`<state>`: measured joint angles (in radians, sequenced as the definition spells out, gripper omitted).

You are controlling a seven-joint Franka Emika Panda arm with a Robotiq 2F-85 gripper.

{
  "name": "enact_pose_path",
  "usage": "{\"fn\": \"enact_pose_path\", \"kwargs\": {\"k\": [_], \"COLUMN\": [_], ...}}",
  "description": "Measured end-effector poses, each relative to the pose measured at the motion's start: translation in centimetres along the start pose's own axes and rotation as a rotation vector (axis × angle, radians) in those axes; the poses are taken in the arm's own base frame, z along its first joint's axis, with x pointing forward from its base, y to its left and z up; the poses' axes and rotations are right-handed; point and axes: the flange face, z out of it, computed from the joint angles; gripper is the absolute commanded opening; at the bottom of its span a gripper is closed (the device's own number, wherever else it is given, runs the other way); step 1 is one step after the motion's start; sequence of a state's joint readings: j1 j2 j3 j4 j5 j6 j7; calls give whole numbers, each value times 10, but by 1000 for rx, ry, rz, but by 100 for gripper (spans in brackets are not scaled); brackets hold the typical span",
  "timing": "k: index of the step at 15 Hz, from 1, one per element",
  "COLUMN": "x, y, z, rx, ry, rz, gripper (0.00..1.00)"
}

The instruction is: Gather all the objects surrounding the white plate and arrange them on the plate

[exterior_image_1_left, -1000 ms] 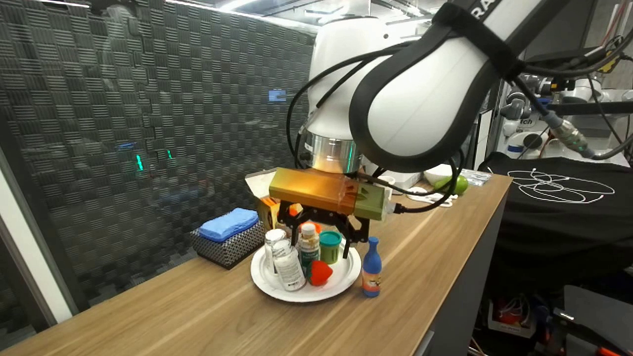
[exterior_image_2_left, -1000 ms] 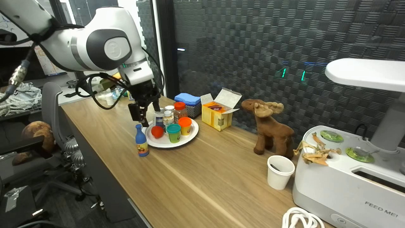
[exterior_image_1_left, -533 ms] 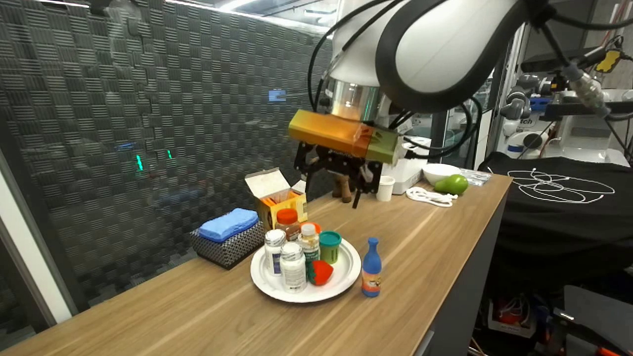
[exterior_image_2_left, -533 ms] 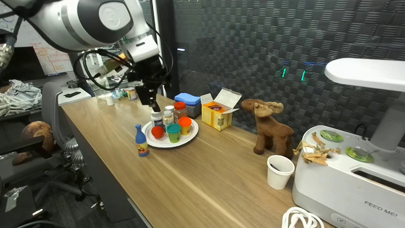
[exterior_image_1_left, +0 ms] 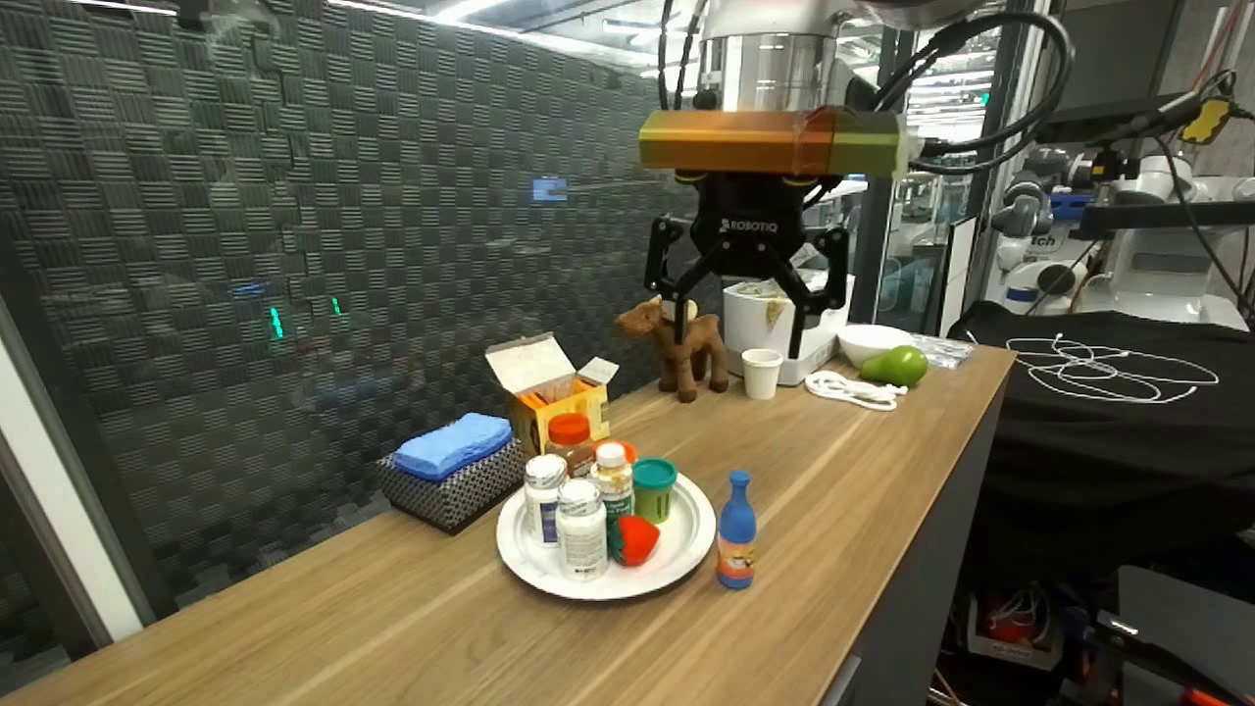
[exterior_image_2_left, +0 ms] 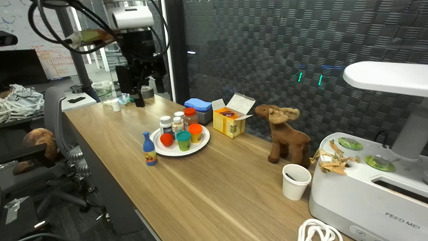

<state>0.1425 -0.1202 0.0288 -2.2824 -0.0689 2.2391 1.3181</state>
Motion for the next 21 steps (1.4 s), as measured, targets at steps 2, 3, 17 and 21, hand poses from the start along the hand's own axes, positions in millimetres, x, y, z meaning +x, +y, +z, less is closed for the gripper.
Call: {"fn": "enact_pose_path", "kwargs": {"k": [2, 3, 17, 21], "x": [-5, -7, -28, -27], "y": [0, 0, -4, -4], "z": [1, 5, 108, 108], "rx": [-6, -11, -86, -85], "ry": [-32, -32, -71, -72], "rz": [-33, -36, -45, -39], "gripper": [100, 100, 66, 35]}}
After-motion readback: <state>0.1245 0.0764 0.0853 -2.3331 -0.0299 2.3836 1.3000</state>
